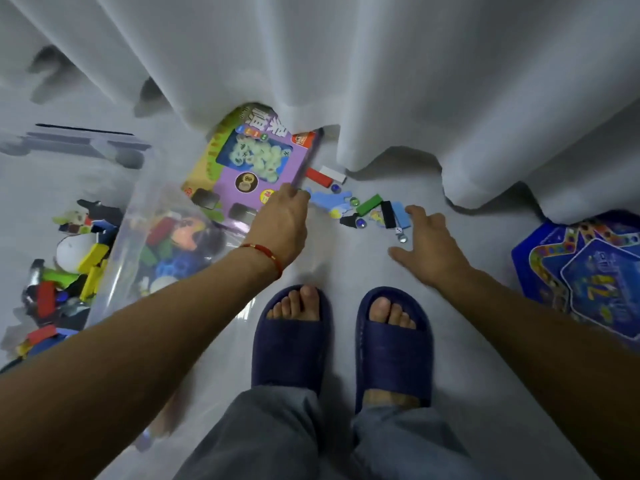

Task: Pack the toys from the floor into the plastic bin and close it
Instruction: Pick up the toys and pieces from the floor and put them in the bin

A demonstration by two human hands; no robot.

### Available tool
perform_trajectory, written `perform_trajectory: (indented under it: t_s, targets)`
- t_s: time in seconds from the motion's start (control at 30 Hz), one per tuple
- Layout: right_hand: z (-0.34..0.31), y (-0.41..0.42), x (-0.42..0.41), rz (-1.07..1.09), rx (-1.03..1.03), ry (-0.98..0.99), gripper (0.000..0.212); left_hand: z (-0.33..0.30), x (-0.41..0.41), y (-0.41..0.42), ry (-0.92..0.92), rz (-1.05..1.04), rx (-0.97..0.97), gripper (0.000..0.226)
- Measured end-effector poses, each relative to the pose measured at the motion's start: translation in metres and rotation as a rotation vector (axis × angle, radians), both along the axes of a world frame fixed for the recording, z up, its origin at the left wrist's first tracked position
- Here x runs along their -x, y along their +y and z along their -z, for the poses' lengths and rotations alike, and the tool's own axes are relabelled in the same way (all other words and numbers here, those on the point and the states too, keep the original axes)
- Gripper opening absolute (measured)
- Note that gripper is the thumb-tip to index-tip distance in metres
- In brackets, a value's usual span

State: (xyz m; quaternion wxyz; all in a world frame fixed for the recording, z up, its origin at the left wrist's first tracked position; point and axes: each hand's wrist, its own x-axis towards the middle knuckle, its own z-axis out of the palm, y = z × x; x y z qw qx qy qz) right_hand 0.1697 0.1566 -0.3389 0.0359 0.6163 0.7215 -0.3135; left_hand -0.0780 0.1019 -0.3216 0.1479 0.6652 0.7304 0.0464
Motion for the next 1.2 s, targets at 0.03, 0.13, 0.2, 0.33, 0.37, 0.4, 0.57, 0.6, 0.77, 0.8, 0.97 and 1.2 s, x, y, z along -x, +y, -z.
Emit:
perform_trajectory:
  t_s: [0.03,0.13,0.2,0.33,0.37,0.4,0.57,0.6,0.77,0.8,0.97,1.2]
  targets:
    - [0.009,0.000,0.002,0.015,-0.020,0.003,0.083,0.009,0.000,0.007,0.076,0.063,-0.014,0.043]
    - [0.027,0.001,0.003,0.066,-0.143,0.045,0.076,0.023,0.000,0.020,0.235,0.151,0.025,0.039]
    - [0.032,0.001,0.002,0.094,-0.218,0.102,0.064,0.026,0.000,0.027,0.265,0.157,0.056,0.034]
    - [0.041,0.001,0.003,0.035,-0.273,0.129,0.060,0.027,0.000,0.041,0.250,0.172,0.085,0.030]
    - [0.042,0.002,0.003,0.037,-0.262,0.132,0.066,0.027,0.000,0.043,0.255,0.169,0.103,0.030]
    - [0.044,0.004,0.004,0.045,-0.253,0.133,0.071,0.027,0.000,0.046,0.274,0.166,0.120,0.030]
    - [0.044,0.011,0.005,0.069,-0.279,0.164,0.049,0.036,-0.007,0.059,0.485,0.171,0.193,0.029]
    - [0.044,0.011,0.005,0.077,-0.290,0.180,0.042,0.037,-0.010,0.061,0.538,0.205,0.213,0.029]
    - [0.050,0.011,-0.003,0.155,-0.285,0.211,0.031,0.025,-0.015,0.073,0.679,0.277,0.248,0.025]
    - [0.051,0.010,-0.005,0.166,-0.290,0.220,0.030,0.023,-0.014,0.076,0.685,0.295,0.257,0.025]
    - [0.043,0.005,-0.012,0.376,-0.156,0.425,0.022,0.017,-0.009,0.080,0.639,0.358,0.269,0.026]
    - [0.013,0.002,-0.014,0.902,0.517,1.193,0.011,0.014,-0.012,0.057,-0.133,-0.221,0.025,0.019]
